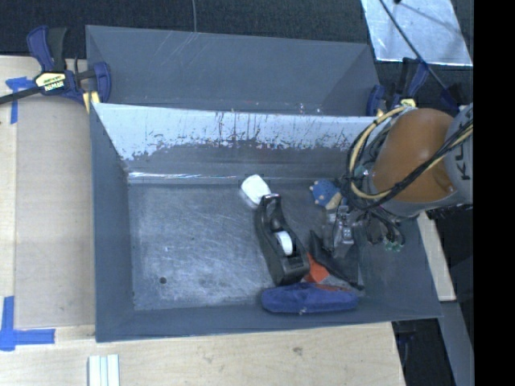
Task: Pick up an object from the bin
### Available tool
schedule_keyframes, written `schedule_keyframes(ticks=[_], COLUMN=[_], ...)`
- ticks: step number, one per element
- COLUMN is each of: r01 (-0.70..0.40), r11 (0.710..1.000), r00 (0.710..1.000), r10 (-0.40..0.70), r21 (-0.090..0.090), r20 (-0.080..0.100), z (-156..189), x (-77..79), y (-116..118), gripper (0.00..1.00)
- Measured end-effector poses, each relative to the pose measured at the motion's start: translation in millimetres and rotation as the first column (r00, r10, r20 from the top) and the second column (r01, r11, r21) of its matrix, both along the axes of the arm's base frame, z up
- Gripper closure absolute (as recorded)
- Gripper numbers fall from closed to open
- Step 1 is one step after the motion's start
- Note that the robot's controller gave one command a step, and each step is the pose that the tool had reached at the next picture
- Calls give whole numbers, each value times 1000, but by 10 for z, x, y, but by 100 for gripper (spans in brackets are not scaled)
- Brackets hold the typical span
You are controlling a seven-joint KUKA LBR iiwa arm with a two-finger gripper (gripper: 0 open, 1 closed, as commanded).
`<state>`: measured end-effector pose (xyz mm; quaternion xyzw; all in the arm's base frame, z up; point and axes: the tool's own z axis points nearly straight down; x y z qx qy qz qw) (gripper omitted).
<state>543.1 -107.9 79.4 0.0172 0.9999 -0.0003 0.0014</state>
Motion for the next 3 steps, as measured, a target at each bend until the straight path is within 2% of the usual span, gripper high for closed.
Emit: schedule_keyframes(ticks=[1, 2, 3], r01=[-392, -349, -348], r11=[920, 937, 937], r00=[920, 937, 937], r10=[392, 349, 348], r21=[-6, 4, 0], r20=[6, -6, 0], z=[1684, 724, 772], x=[-70, -201, -181], y=[-176, -45, -54], gripper=[100, 100, 0])
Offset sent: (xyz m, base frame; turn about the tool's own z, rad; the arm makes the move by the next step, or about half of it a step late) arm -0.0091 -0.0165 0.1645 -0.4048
